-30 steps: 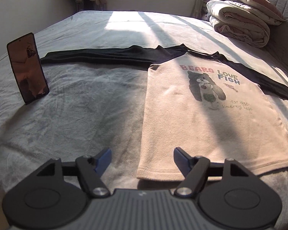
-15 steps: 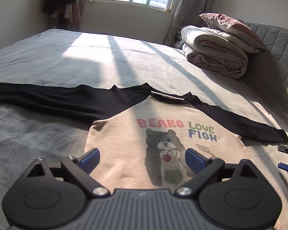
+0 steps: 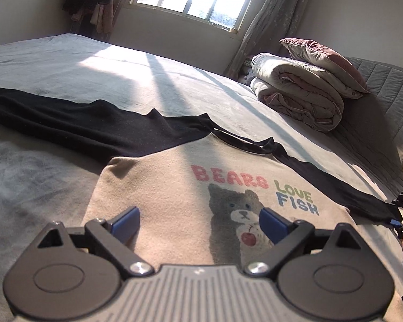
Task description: Fold clothes
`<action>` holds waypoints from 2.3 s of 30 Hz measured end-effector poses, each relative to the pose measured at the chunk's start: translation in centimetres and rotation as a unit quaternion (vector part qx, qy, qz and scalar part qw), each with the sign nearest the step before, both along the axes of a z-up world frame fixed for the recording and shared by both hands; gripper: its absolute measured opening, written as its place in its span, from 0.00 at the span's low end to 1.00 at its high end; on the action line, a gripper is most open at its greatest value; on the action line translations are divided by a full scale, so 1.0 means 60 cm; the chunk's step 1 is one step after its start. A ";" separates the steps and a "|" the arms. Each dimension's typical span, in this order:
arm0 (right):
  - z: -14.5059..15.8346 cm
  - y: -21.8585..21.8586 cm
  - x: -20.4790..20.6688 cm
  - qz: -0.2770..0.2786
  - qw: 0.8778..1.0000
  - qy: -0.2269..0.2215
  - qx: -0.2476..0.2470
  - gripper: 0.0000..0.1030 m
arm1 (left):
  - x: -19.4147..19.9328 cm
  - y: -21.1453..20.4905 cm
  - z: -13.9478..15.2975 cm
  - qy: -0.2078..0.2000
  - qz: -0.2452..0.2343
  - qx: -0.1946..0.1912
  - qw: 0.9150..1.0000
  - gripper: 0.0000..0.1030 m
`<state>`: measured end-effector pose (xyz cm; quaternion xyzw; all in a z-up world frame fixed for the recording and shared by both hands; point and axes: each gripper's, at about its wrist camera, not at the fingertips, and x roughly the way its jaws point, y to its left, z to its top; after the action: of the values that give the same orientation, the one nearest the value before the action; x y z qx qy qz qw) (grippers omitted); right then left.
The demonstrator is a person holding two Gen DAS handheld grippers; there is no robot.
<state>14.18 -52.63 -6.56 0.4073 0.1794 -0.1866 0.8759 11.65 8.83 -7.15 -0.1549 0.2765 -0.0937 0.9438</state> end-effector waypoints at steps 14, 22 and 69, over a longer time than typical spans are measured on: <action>0.004 -0.015 0.042 -0.028 0.997 0.019 -0.066 0.13 | 0.000 -0.003 -0.004 0.000 -0.003 0.001 1.000 0.95; 0.082 0.022 0.036 -0.008 0.994 -0.041 -0.098 0.10 | -0.001 0.000 -0.003 0.000 -0.003 0.000 1.000 0.96; 0.030 0.626 0.052 0.353 0.899 0.012 -0.257 0.11 | 0.004 0.109 0.068 0.091 0.081 0.016 0.992 0.95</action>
<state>17.29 -15.05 -4.77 0.0755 0.2676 0.0907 0.9563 11.89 15.35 -3.06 -0.1696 0.3497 0.0016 0.9214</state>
